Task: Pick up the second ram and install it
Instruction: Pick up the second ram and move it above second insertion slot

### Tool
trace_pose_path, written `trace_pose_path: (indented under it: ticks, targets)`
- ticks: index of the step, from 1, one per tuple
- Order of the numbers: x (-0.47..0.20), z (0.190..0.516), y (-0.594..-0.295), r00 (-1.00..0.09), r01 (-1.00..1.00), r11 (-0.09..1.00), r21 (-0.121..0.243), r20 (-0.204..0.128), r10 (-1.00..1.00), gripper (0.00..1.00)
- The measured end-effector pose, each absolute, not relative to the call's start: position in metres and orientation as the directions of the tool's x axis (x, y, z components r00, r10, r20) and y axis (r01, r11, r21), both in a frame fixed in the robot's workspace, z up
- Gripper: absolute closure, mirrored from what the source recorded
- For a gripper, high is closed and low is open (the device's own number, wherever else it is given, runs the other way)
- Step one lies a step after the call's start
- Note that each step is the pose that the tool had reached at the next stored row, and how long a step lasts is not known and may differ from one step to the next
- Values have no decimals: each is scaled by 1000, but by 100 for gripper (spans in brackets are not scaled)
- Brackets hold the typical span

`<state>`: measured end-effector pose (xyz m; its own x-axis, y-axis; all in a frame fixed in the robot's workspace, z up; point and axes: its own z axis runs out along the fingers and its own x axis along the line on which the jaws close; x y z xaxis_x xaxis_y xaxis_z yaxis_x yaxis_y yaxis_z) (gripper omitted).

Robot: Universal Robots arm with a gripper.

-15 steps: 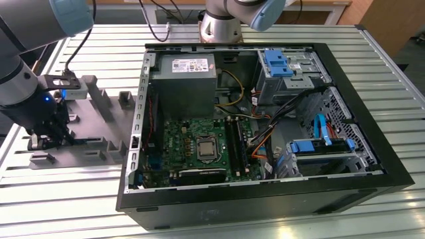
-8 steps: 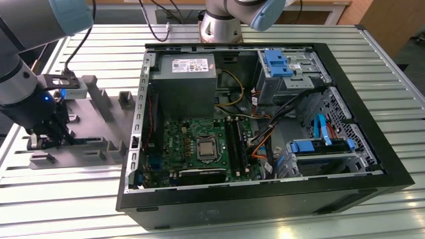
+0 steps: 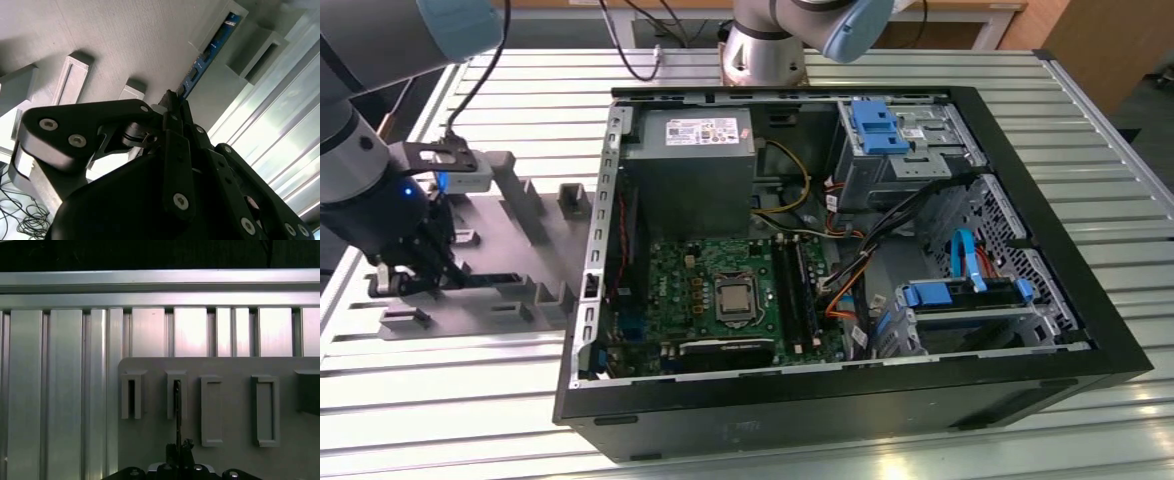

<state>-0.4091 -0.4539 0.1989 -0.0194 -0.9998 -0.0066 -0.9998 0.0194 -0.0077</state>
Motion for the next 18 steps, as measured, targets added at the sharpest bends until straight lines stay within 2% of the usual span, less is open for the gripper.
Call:
trace_pose_path:
  ticks: [18]
  targets:
    - [-409,211,-454,-19,-1000,19,-7,-6,-1000,86]
